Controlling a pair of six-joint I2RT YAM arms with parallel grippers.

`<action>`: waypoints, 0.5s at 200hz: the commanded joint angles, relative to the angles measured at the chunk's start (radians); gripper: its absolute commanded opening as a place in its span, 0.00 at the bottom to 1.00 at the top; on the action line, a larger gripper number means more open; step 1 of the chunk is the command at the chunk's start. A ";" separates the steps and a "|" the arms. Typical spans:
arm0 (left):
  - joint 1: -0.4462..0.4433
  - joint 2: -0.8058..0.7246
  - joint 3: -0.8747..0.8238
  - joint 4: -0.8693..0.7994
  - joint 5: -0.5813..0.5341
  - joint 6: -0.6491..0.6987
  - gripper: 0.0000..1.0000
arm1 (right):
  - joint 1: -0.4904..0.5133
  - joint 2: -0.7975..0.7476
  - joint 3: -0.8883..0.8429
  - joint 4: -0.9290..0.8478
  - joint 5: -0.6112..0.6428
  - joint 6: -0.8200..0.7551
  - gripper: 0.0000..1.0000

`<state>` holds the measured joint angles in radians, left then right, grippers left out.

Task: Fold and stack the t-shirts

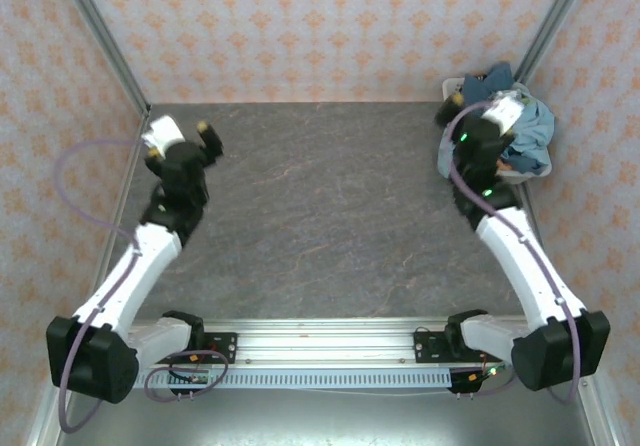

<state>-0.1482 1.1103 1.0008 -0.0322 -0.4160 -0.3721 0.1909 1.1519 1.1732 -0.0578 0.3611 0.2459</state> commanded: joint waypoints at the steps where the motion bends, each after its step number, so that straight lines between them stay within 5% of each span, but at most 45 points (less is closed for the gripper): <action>1: 0.098 0.065 0.199 -0.471 0.200 -0.284 1.00 | -0.093 0.076 0.113 -0.491 -0.042 0.262 0.99; 35: 0.063 0.157 0.339 -0.316 0.632 -0.294 1.00 | -0.243 0.155 0.141 -0.450 -0.100 0.351 0.99; 67: -0.117 0.265 0.510 -0.397 0.738 -0.203 1.00 | -0.376 0.328 0.208 -0.389 -0.267 0.364 0.99; 100: -0.227 0.288 0.499 -0.363 0.780 -0.232 1.00 | -0.434 0.505 0.273 -0.358 -0.295 0.366 0.99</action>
<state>-0.3260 1.4170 1.4693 -0.3729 0.2626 -0.5953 -0.2142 1.5940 1.3781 -0.4232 0.1291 0.5846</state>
